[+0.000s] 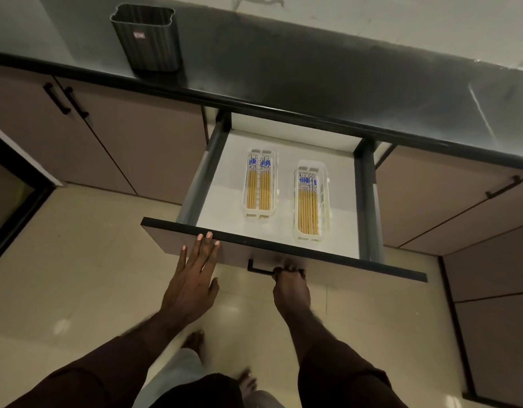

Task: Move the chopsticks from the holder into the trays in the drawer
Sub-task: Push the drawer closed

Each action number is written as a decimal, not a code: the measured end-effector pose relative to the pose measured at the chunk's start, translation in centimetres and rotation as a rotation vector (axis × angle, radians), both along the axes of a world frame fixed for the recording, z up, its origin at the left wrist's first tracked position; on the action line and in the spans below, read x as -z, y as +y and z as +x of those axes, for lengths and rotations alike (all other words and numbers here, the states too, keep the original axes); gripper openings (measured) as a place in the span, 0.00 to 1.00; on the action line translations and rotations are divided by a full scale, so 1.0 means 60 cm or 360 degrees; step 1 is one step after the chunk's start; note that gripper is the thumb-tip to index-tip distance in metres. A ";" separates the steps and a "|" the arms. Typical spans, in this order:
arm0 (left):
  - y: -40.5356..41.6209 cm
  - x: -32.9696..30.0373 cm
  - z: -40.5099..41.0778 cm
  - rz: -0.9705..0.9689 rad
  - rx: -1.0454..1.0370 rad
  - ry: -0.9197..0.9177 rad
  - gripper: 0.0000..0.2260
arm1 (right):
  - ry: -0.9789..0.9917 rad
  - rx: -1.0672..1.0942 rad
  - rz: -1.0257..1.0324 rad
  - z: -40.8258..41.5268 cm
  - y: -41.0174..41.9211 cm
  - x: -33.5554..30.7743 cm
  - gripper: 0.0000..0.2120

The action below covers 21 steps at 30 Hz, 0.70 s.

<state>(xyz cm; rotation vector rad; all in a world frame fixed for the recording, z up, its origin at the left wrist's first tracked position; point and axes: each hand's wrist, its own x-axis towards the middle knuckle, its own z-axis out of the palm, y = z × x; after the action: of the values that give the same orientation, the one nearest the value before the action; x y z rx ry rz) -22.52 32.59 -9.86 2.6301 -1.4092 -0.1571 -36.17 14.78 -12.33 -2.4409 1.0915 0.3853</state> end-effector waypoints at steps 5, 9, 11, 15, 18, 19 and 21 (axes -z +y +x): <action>-0.037 0.002 0.008 0.0000 -0.0038 0.0047 0.39 | 0.0016 0.0030 0.0034 0.018 -0.032 -0.003 0.14; -0.074 -0.005 0.039 -0.0034 -0.0059 0.0055 0.38 | 0.0005 0.0055 0.0031 0.048 -0.070 -0.008 0.13; -0.092 -0.009 0.059 -0.0034 -0.0061 0.0054 0.39 | 0.0009 0.0060 0.0032 0.064 -0.089 -0.013 0.13; -0.134 -0.015 0.109 -0.0033 -0.0057 0.0059 0.39 | 0.0004 0.0090 0.0048 0.096 -0.127 -0.018 0.12; -0.166 -0.014 0.145 -0.0023 -0.0050 0.0094 0.40 | 0.0009 0.0122 0.0074 0.123 -0.155 -0.019 0.12; -0.176 -0.012 0.156 -0.0032 -0.0048 0.0120 0.41 | 0.0012 0.0144 0.0093 0.132 -0.164 -0.019 0.12; -0.197 -0.007 0.175 -0.0027 -0.0044 0.0151 0.41 | 0.0019 0.0176 0.0111 0.150 -0.183 -0.022 0.12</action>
<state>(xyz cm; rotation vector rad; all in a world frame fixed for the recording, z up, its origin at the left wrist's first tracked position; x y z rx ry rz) -12.05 20.80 -9.43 2.5899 -1.3375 -0.2620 -27.15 3.82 -11.01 -2.3090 1.1916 0.3965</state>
